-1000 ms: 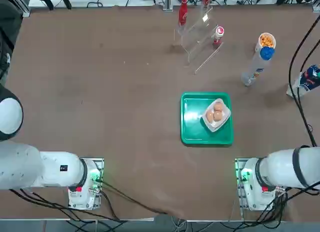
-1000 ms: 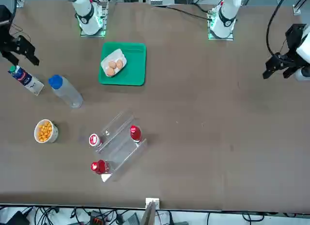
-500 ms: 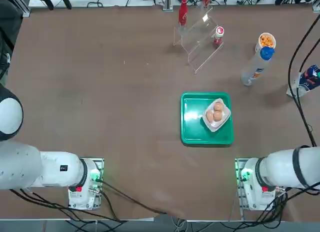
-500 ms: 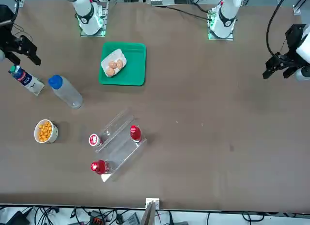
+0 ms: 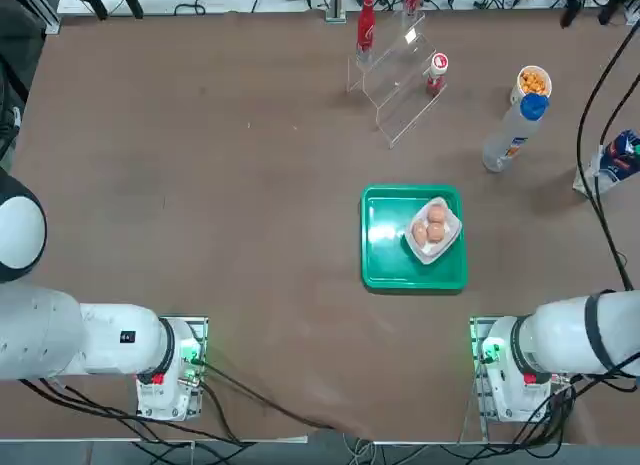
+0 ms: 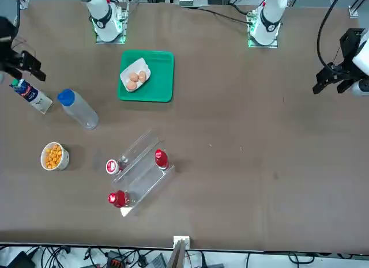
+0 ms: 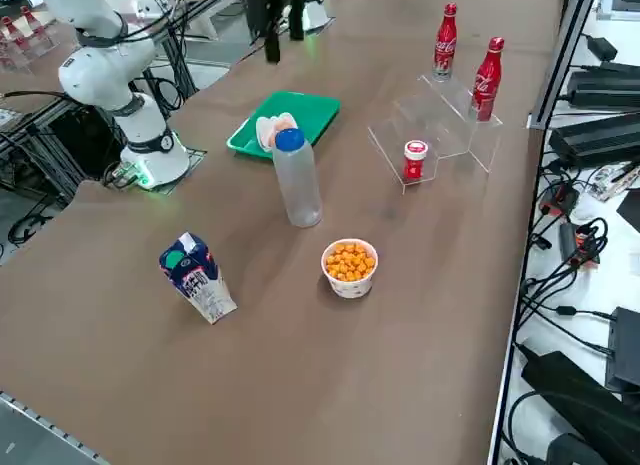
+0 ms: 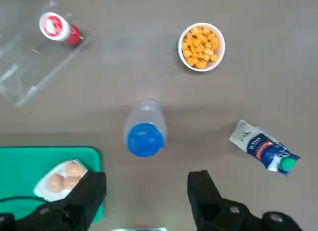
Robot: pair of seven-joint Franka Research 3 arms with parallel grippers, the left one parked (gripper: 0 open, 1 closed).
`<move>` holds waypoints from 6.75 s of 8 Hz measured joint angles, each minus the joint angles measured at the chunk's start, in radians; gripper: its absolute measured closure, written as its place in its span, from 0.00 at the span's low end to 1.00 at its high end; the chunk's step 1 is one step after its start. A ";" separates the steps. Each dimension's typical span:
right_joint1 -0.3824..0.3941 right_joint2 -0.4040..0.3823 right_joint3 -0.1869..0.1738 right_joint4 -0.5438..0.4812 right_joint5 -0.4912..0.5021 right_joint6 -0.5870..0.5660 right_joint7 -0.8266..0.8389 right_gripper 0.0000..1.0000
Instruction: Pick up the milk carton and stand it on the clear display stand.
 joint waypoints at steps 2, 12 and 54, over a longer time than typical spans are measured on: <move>-0.103 0.022 -0.006 -0.027 -0.008 0.007 -0.284 0.00; -0.550 0.028 -0.013 -0.450 -0.010 0.530 -1.327 0.00; 0.394 0.566 0.027 0.474 0.015 0.186 -0.070 0.58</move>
